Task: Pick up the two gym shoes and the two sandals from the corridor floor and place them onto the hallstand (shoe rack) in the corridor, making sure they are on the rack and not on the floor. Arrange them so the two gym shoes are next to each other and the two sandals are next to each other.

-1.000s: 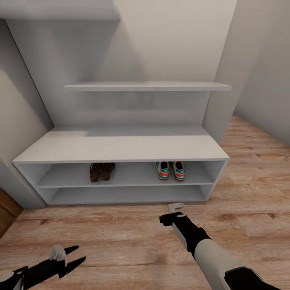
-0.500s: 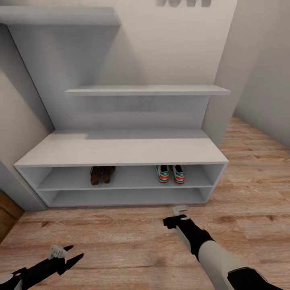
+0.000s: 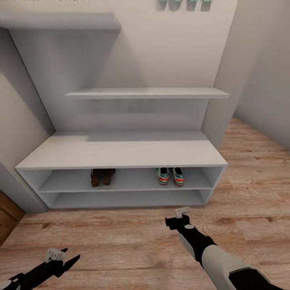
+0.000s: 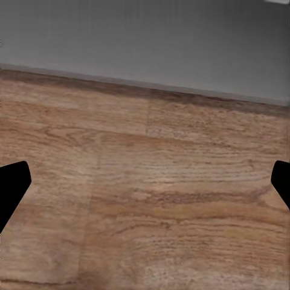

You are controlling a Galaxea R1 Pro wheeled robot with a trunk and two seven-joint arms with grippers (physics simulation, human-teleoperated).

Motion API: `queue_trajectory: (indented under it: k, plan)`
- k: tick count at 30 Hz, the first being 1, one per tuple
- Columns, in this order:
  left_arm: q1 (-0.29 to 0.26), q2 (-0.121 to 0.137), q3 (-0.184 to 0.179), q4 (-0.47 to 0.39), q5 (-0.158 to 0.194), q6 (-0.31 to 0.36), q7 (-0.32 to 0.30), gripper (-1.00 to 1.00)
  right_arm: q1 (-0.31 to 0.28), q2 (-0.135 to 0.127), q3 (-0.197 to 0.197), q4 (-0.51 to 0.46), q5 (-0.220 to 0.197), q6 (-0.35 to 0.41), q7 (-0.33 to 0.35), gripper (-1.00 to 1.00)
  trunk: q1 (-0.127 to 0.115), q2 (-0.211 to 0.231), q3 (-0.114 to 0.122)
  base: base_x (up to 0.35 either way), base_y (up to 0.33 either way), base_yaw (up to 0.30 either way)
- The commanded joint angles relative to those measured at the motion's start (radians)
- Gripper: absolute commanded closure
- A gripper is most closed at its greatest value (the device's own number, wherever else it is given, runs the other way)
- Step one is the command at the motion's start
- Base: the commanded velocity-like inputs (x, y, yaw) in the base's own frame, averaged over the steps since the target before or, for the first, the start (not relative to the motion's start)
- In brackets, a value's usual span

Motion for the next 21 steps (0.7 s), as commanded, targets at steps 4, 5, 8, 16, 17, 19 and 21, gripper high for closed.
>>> queue_trajectory:
  k: [4,5,8,16,17,19,21]
  plan:
    - [-0.001,0.000,0.004,0.003,0.000,-0.004,-0.001,-1.00,-0.001,0.000,0.008,0.018,0.001,-0.005,0.001,-1.00,-0.016,0.028,0.012,0.000,0.000,0.000]
    - [-0.001,0.001,0.004,0.003,0.001,-0.004,-0.001,-1.00,0.000,0.000,0.008,0.026,0.001,-0.006,0.005,-1.00,-0.019,0.035,0.015,0.000,0.000,0.000]
    - [-0.001,0.003,0.004,0.004,0.002,-0.002,0.003,-1.00,0.002,0.000,0.008,0.061,0.003,-0.008,0.028,-1.00,-0.031,0.056,0.024,0.000,0.000,0.000]
    - [0.023,0.007,0.004,0.007,0.003,-0.004,0.085,-1.00,0.033,-0.003,0.007,0.135,0.067,-0.046,0.128,-1.00,-0.062,0.112,0.049,0.000,0.000,0.000]
    - [0.026,0.007,0.004,0.007,0.003,-0.004,0.096,-1.00,0.040,-0.005,0.007,0.138,0.073,-0.058,0.131,-1.00,-0.065,0.119,0.053,0.000,0.000,0.000]
    - [0.034,0.007,0.003,0.008,0.004,-0.004,0.128,-1.00,0.062,-0.012,0.007,0.145,0.089,-0.098,0.137,-1.00,-0.073,0.133,0.059,0.000,0.000,0.000]
    - [0.037,0.007,0.003,0.008,0.003,-0.004,0.148,-1.00,0.075,-0.018,0.007,0.147,0.097,-0.124,0.139,-1.00,-0.081,0.147,0.065,0.000,0.000,0.000]
